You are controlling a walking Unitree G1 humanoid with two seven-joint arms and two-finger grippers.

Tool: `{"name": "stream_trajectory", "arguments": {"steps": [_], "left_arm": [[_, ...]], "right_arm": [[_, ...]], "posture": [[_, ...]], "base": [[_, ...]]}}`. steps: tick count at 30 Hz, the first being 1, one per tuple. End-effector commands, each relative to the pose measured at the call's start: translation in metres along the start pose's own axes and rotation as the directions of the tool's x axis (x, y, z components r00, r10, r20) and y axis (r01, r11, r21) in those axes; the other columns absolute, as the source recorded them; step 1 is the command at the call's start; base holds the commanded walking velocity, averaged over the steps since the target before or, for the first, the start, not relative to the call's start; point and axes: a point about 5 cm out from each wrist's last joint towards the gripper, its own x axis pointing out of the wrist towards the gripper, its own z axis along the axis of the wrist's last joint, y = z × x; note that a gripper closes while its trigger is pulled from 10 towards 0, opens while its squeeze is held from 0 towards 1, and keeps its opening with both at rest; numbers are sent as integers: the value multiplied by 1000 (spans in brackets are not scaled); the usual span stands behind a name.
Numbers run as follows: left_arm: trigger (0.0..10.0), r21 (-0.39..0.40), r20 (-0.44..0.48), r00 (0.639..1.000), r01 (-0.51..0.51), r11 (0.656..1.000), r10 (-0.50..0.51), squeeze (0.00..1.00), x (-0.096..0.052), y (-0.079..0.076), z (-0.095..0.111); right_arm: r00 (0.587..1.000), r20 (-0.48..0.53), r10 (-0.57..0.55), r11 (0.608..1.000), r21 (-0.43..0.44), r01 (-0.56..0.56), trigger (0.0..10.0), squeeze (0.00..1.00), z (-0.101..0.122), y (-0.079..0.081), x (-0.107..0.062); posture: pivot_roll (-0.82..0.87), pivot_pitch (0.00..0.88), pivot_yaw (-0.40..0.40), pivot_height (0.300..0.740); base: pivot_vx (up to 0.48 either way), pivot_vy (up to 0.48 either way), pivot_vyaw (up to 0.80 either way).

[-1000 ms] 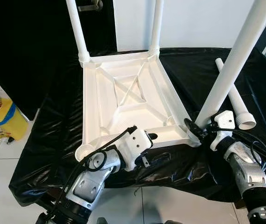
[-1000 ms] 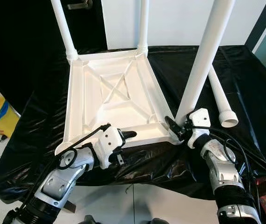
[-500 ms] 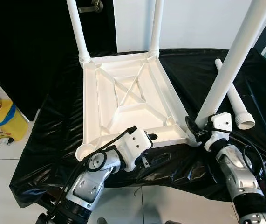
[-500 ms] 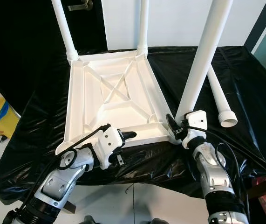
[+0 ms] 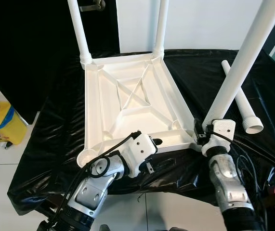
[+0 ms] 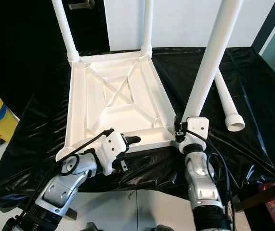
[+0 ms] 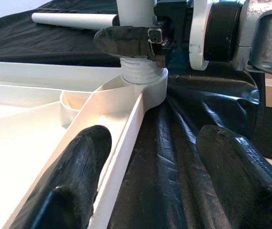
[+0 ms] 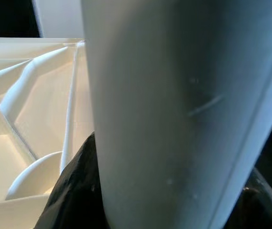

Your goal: Building children table

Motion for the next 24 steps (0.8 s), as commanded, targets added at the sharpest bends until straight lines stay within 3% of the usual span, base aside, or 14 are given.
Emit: {"name": "stream_trajectory", "arguments": {"steps": [1,13,14,24], "left_arm": [[10000,-6,7,1000,-27,1000,27,0,0,-1,2],[10000,-5,5,1000,-28,1000,28,0,0,0,2],[10000,-5,5,1000,-28,1000,28,0,0,0,2],[10000,3,7,999,-47,999,47,0,-1,4,2]], "right_arm": [[984,-173,-49,999,-7,49,10000,0,-31,-2,-13],[984,-159,-82,997,-14,81,10000,0,-26,-1,-16],[985,-152,-82,997,-10,81,10000,1000,-24,-1,-16],[995,-94,-40,999,-25,37,10000,1000,-15,-2,-20]], "posture": [[-36,73,-16,740],[-42,74,-17,740],[-43,73,-18,740],[-40,72,-21,740]], "base": [[0,0,0],[0,0,0],[0,0,0],[0,0,0]]}}
